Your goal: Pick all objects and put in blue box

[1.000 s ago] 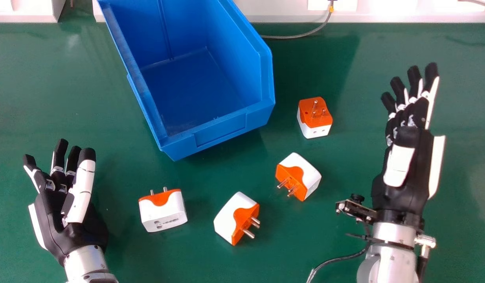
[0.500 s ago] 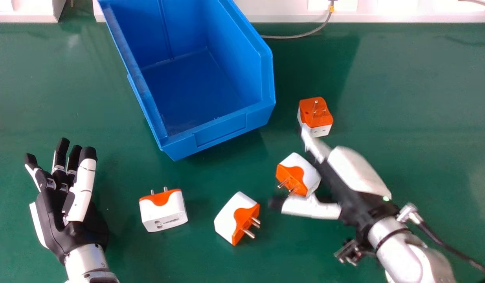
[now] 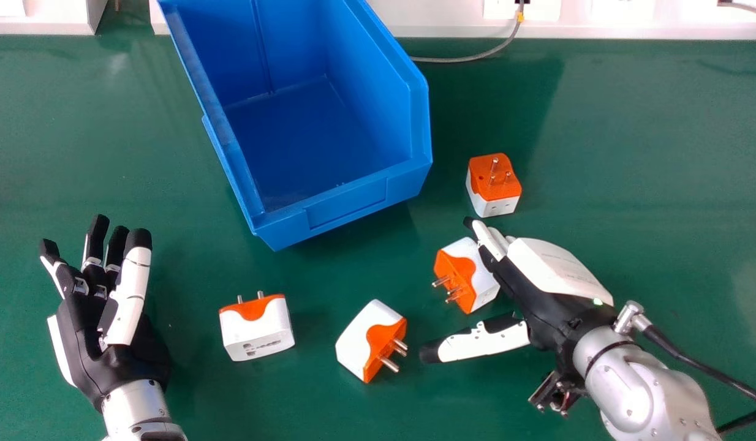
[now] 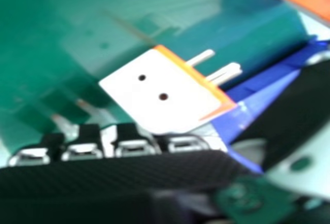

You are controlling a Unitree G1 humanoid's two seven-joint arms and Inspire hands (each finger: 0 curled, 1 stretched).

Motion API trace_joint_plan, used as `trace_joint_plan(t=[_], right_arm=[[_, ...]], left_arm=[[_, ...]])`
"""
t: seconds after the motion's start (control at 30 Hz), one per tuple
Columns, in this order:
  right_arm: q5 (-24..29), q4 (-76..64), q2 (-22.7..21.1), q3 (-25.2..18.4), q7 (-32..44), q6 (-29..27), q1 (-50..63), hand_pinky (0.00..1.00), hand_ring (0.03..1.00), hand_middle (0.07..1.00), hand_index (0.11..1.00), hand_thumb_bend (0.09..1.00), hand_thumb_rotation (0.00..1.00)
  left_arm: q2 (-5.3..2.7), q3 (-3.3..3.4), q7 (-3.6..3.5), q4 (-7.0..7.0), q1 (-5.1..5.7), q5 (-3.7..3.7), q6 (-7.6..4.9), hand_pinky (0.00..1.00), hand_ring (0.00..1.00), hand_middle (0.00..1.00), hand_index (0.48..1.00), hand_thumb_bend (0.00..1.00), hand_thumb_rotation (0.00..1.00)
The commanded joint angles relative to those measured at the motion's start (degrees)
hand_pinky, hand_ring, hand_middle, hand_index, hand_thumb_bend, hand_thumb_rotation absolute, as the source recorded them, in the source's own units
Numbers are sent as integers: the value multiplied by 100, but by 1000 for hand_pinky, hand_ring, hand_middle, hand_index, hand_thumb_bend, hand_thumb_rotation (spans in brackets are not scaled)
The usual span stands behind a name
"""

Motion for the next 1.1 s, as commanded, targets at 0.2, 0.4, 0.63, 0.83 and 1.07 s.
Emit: trace_joint_plan(t=[0.2,0.4,0.63,0.83,1.07], right_arm=[[123,915,-187,75,-1090,-730,-446,945,980,1000,976,945,528],[59,2088,-181,385,-1664,-1275,-1181,851,933,977,927,844,402],[-65,3758,18,856,-2481,-1925,-2048,749,871,919,846,798,252],[-84,5152,375,1225,-3065,-2250,-2691,652,775,858,778,767,76],[226,5689,610,1234,-3383,-2602,-2812,393,449,535,583,556,6]], left_arm=[[11,27,-14,-38,-7,-6,-27,819,877,888,892,673,90],[12,64,-91,-15,-50,-53,-39,817,879,892,898,673,91],[17,138,-183,54,-115,-135,-83,814,875,893,899,694,94],[-14,184,-212,28,-135,-187,-100,831,880,897,903,676,76],[-9,174,-187,-36,-72,-167,-121,841,883,895,902,670,73]])
